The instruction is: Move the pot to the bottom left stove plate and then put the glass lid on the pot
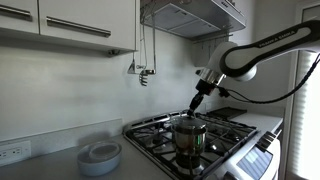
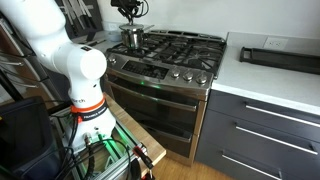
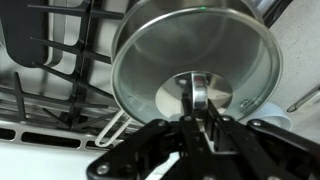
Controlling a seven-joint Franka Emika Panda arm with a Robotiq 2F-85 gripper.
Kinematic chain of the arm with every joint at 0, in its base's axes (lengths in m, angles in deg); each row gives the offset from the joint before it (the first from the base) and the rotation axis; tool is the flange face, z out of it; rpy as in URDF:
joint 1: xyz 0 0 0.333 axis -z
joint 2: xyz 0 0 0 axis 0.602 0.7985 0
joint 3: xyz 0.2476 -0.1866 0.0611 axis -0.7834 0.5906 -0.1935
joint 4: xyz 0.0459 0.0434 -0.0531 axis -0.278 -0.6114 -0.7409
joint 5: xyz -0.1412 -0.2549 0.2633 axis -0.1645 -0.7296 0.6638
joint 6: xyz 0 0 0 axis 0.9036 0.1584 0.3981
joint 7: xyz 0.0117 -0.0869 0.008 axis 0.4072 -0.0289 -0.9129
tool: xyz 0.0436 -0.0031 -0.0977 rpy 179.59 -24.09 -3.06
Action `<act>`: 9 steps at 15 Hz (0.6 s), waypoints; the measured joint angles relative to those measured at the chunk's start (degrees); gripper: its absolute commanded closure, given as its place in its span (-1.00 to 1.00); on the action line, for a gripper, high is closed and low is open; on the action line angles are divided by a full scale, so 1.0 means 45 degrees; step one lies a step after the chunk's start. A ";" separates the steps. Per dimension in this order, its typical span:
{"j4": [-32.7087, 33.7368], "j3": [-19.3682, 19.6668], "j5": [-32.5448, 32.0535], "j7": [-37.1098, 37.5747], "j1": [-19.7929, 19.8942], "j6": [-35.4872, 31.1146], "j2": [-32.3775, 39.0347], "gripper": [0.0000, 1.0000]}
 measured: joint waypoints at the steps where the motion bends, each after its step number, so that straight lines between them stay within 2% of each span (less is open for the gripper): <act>1: -0.0043 -0.0003 -0.0013 -0.0061 0.0000 0.0000 0.0000 0.93; 9: -0.0216 -0.0088 -0.0177 -0.0168 0.0000 0.0000 0.0046 0.93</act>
